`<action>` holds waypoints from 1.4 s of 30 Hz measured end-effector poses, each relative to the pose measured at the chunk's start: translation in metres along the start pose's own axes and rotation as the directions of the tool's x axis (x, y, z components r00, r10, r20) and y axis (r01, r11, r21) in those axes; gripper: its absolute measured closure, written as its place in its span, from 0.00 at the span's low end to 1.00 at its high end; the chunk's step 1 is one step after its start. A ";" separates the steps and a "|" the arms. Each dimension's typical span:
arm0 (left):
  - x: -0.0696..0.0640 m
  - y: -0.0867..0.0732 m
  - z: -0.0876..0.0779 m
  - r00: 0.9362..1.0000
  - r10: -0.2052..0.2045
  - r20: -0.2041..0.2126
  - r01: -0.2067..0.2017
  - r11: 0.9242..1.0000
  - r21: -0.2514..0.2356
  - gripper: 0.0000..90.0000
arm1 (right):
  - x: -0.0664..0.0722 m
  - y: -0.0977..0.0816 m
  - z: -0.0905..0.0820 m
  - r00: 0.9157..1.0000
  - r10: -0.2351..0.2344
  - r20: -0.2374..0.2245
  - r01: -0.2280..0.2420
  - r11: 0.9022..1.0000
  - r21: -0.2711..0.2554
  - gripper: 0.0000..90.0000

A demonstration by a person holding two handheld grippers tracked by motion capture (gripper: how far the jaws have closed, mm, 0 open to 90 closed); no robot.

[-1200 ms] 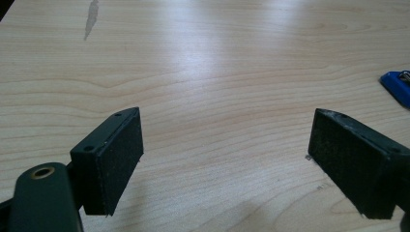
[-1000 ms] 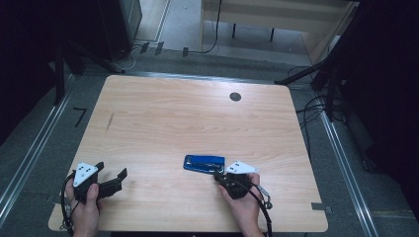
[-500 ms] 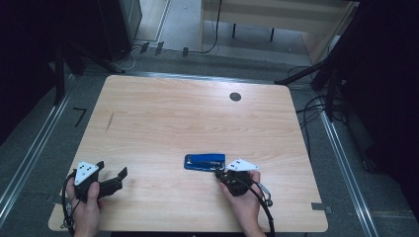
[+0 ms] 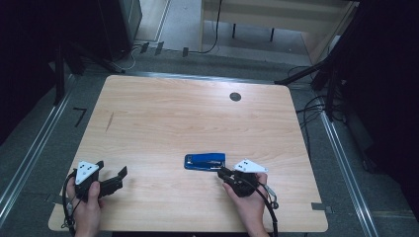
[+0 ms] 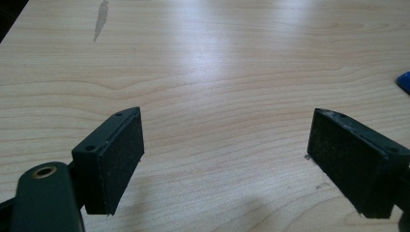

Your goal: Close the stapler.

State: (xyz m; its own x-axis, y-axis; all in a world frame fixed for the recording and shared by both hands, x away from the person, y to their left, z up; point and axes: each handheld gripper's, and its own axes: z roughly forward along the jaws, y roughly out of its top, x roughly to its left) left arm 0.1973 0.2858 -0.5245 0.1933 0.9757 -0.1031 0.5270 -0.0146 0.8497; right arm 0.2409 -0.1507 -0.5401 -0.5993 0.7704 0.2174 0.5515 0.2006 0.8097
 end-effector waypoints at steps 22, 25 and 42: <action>0.000 0.000 0.000 1.000 0.002 -0.010 -0.002 1.000 0.001 0.15 | -0.041 0.005 -0.058 0.990 0.025 0.141 -0.007 0.992 -0.127 0.24; 0.000 0.000 0.000 1.000 0.001 -0.010 -0.001 1.000 0.001 0.15 | -0.047 0.005 -0.064 0.989 0.042 0.142 -0.022 0.990 -0.142 0.24; 0.000 0.000 0.000 1.000 0.002 -0.007 -0.002 1.000 0.003 0.15 | -0.081 -0.010 -0.100 0.976 0.072 0.203 -0.038 0.985 -0.168 0.24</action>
State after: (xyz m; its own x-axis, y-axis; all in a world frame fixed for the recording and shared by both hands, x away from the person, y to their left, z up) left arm 0.1976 0.2854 -0.5243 0.1883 0.9772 -0.0981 0.5292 -0.0168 0.8483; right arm 0.2265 -0.2754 -0.5113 -0.4273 0.8898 0.1600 0.4687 0.0667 0.8808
